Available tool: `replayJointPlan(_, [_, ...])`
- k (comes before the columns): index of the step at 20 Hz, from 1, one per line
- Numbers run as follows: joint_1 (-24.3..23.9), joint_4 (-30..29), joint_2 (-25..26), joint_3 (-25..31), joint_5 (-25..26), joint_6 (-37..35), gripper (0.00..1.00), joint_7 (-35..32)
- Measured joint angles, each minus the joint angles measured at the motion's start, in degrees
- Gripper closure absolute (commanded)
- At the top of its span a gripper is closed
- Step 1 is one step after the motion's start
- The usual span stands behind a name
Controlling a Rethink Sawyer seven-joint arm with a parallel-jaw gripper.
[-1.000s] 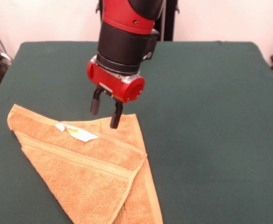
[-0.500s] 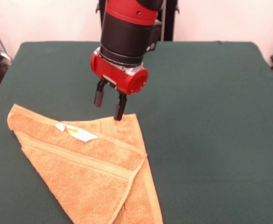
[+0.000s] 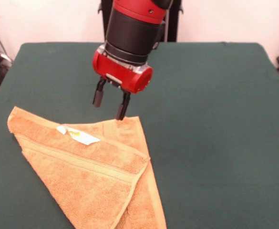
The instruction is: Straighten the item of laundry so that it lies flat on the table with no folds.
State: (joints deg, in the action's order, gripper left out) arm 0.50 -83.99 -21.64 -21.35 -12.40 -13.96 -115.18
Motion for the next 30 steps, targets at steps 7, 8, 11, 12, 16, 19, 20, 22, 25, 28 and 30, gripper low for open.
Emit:
replayJointPlan(7, [-0.44, 0.01, -0.2, 2.31, 6.61, 0.94, 0.0, 0.0])
replayJointPlan(8, [-0.68, 0.01, -0.19, 2.73, 7.06, 0.94, 0.0, 0.0])
replayJointPlan(11, [-2.43, 0.01, -0.12, 5.51, 9.09, 0.94, 0.0, 0.0])
replayJointPlan(12, [-2.95, 0.02, -0.07, 6.26, 9.6, 0.94, 0.0, 0.0])
replayJointPlan(16, [-4.1, 0.02, 0.02, 8.09, 10.54, 0.95, 0.0, 0.0])
replayJointPlan(19, [-4.72, 0.07, 0.13, 9.39, 11.52, 0.94, 0.0, 0.0])
replayJointPlan(20, [-4.82, 0.07, 0.15, 9.67, 11.77, 0.95, 0.0, 0.0])
replayJointPlan(22, [-5.01, 0.08, 0.15, 10.38, 12.32, 0.95, 0.0, 0.0])
replayJointPlan(25, [-5.03, 0.08, 0.14, 11.13, 12.69, 0.95, 0.0, 0.0])
replayJointPlan(28, [-5.01, 0.07, 0.14, 11.72, 12.82, 0.95, 0.0, 0.0])
replayJointPlan(30, [-4.94, 0.08, 0.15, 11.77, 12.82, 0.95, 0.0, 0.0])
